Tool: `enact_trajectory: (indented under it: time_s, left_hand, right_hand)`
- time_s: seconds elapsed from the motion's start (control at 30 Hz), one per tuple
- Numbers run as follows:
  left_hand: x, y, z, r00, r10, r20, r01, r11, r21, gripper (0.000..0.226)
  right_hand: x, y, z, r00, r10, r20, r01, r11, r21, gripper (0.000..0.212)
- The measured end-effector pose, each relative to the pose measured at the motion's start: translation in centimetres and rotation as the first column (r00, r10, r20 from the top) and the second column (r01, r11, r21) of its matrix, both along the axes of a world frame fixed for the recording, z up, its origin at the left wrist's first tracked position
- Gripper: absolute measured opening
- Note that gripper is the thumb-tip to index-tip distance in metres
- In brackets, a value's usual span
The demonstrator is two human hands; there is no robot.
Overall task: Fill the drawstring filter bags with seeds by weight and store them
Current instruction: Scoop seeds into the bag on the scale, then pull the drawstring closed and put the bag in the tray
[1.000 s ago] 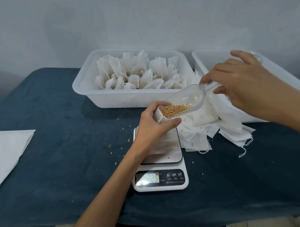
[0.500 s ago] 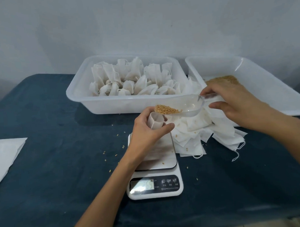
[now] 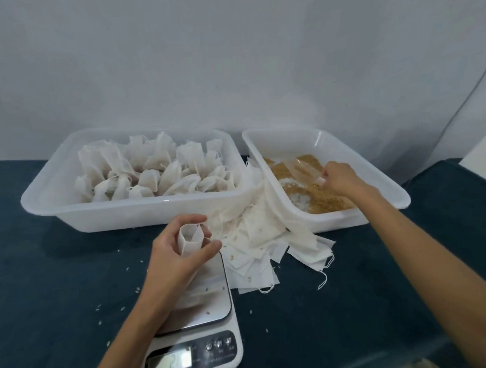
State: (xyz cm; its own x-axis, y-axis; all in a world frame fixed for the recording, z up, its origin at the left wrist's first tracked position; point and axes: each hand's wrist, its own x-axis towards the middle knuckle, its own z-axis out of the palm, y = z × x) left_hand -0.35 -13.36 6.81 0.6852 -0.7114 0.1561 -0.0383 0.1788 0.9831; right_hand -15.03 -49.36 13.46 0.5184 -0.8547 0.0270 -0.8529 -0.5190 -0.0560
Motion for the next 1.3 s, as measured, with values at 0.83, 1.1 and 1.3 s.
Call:
enact_trajectory:
  time_s: [0.83,1.1,1.3]
  left_hand:
    - [0.5,0.0,-0.5,0.996,0.003,0.085,-0.009,0.998,0.059,0.043]
    - [0.7,-0.5,-2.0,0.985,0.023,0.17,-0.035,0.997,0.063,0.026]
    - [2.4,-1.2,1.3,0.988,0.036,0.153,-0.044,0.998,0.046,0.033]
  right_hand:
    - [2.8,19.0,-1.6,0.413,0.393,0.821,-0.506,0.849,-0.152,0.014]
    - [4.6,21.4,-8.1,0.328,0.185,0.926,-0.476,0.879,-0.007,0.022]
    - [4.4,20.7,-9.1,0.289,0.131,0.948,-0.431,0.902,0.007,0.023]
